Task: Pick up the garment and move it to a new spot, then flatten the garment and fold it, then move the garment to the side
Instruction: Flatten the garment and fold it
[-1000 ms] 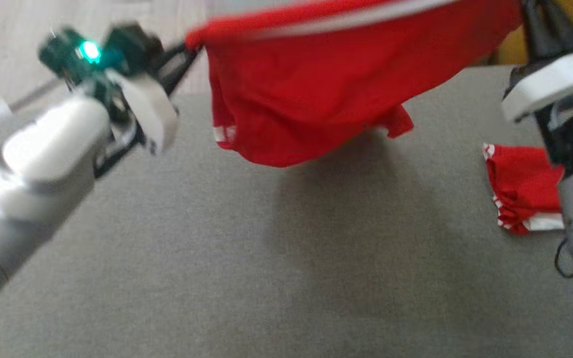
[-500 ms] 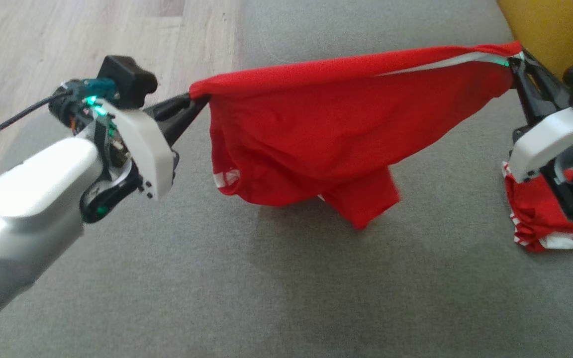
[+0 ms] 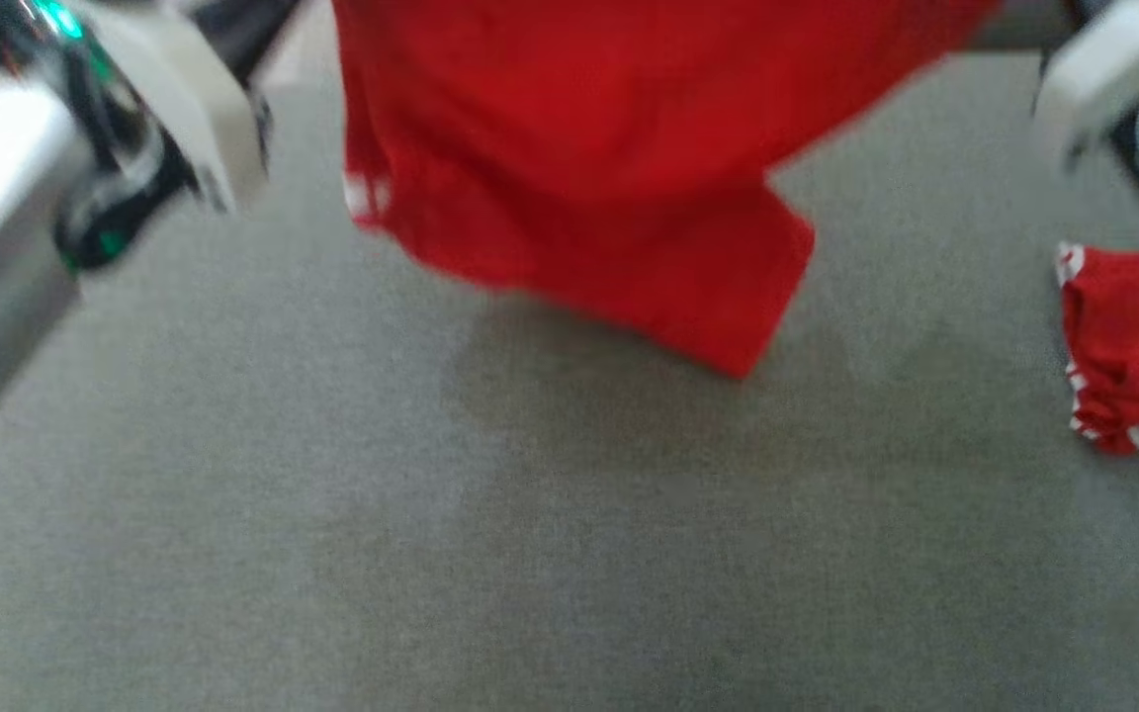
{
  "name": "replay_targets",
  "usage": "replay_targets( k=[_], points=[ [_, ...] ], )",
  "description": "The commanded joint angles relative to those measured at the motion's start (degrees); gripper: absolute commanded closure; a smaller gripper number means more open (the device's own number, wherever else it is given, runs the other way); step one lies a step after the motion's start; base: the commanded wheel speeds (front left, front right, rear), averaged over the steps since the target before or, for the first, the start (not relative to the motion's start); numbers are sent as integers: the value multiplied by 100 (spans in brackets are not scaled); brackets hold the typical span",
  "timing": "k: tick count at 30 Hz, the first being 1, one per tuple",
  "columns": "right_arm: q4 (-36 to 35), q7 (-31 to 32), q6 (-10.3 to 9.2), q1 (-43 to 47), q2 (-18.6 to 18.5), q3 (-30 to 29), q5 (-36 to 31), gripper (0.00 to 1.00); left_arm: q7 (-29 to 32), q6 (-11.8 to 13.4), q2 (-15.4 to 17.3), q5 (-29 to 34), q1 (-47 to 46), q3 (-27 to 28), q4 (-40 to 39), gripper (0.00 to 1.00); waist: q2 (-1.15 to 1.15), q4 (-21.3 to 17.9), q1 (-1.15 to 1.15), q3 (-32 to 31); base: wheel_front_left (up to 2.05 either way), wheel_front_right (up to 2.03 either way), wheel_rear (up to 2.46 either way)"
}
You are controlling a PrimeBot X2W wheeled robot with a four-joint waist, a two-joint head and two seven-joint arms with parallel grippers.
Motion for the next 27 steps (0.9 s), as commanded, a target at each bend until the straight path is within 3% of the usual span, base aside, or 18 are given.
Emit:
replay_targets(
  k=[1,6,10,13,18,24,27],
  points=[
    [-8,-90,-4,-434,9,28,23,100,-67,56,151,80,-551,392,128,100,0,-124,-1,506,0,0,0],
    [1190,-897,-4,-1904,381,195,-333,100,-593,59,-96,391,-1360,636,997,100,0,-206,-1,1064,0,0,0],
    [2070,-1746,-4,-2562,764,-218,-898,100,-1333,92,-413,537,-1753,850,1576,100,0,-195,-1,1291,0,0,0],
    [2668,-2126,-4,-2635,1019,-462,-1310,100,-1686,33,-679,537,-1762,852,1854,100,0,-160,-1,1376,0,0,0],
    [3653,-2163,-4,-2323,1146,-222,-1552,100,-1710,-42,-981,454,-1202,329,1839,100,0,-104,-1,1355,0,0,0],
    [4518,-1863,-4,-1893,1005,477,-1399,100,-1327,-46,-765,419,-443,-174,981,100,0,-42,-1,1216,0,0,0],
    [4946,-1527,-4,-1550,902,1249,-751,100,-913,-47,-423,532,199,-222,239,100,0,-31,-1,978,0,0,0]
  ],
)
